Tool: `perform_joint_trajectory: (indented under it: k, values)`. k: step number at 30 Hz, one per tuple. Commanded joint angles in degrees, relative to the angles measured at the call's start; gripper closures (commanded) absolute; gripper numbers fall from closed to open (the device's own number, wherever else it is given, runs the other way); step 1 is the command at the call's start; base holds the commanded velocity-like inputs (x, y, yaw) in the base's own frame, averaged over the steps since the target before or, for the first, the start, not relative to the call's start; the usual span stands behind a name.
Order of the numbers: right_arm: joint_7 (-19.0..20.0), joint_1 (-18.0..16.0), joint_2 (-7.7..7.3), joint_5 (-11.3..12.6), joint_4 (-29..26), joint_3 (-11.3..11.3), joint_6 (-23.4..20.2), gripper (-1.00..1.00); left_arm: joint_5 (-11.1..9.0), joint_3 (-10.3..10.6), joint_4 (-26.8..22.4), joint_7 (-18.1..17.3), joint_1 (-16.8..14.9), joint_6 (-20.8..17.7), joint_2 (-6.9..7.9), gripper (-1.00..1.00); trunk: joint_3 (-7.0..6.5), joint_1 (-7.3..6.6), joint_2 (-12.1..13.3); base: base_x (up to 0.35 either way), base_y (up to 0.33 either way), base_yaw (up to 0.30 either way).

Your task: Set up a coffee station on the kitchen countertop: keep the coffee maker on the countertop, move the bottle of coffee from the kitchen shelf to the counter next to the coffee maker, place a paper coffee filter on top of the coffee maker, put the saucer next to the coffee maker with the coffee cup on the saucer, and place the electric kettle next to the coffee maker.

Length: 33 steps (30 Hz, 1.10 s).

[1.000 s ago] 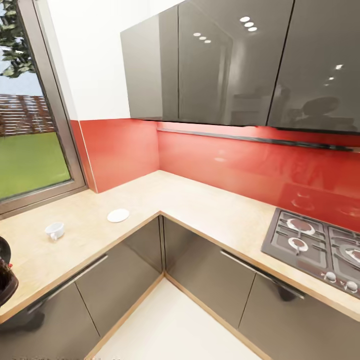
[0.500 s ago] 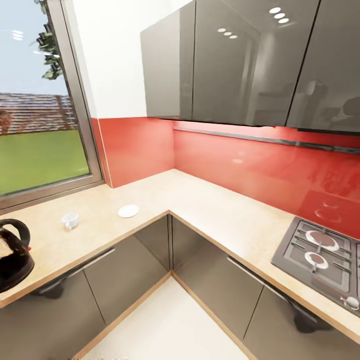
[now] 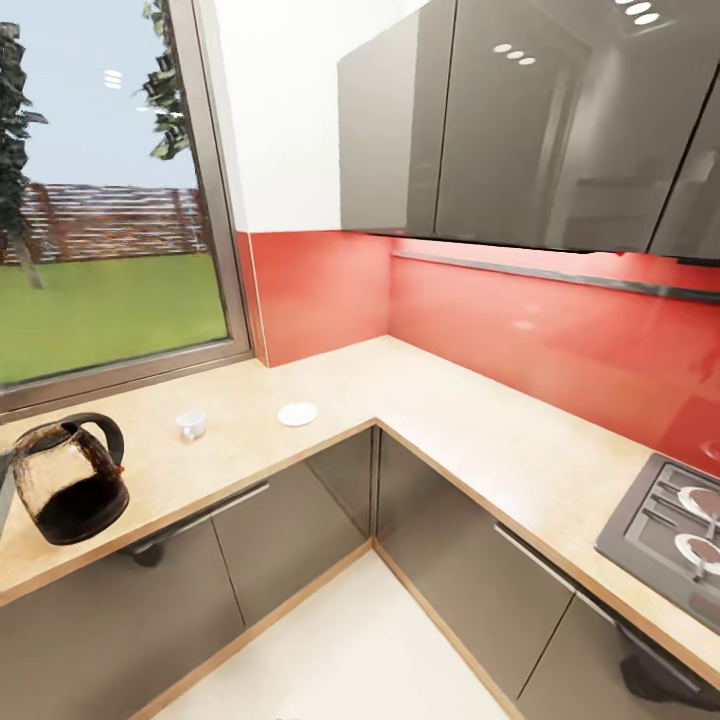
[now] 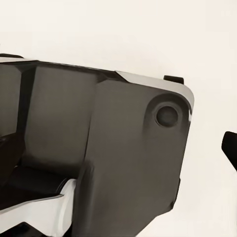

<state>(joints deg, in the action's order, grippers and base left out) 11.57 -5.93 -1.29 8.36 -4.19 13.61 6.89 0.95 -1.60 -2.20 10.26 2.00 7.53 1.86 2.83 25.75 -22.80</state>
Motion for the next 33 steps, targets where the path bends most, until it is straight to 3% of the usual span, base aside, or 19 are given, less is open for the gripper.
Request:
perform_joint_trajectory:
  k: [1,7,18,27,30,33]
  values:
    - [0.2,0.0,-0.03,0.6,0.1,0.5,0.2,-1.00,0.1,-0.2,-0.1,0.1,0.0,0.1,-0.01,-1.00,0.15,0.03,-0.1,0.000,0.000,0.273]
    - [0.2,0.0,-0.03,0.6,0.1,0.5,0.2,-1.00,0.1,-0.1,-0.1,0.1,0.0,0.1,-0.01,-1.00,0.36,0.03,-0.1,0.000,0.000,0.273]
    - [0.2,0.0,-0.03,0.6,0.1,0.5,0.2,-1.00,0.1,-0.1,-0.1,0.2,0.0,0.1,-0.50,-1.00,0.75,0.03,-0.1,-0.011,-0.198,0.273]
    - [0.3,0.0,0.50,0.5,-0.3,0.6,0.1,-1.00,0.5,0.2,-0.4,0.2,0.0,-0.2,-0.58,-1.00,0.79,0.03,-0.1,-0.176,-0.001,0.023]
    - [0.3,0.0,0.81,0.5,-3.8,0.6,0.1,-1.00,1.0,0.5,-4.3,-0.2,-4.8,0.0,-0.26,-1.00,0.79,0.03,-0.1,0.000,0.000,0.000]
    - [0.3,0.0,1.16,0.5,-4.5,0.6,0.1,-1.00,2.1,0.6,-10.7,-4.5,-10.3,-0.7,-0.11,-1.00,0.79,0.03,-0.1,0.000,0.000,0.000]
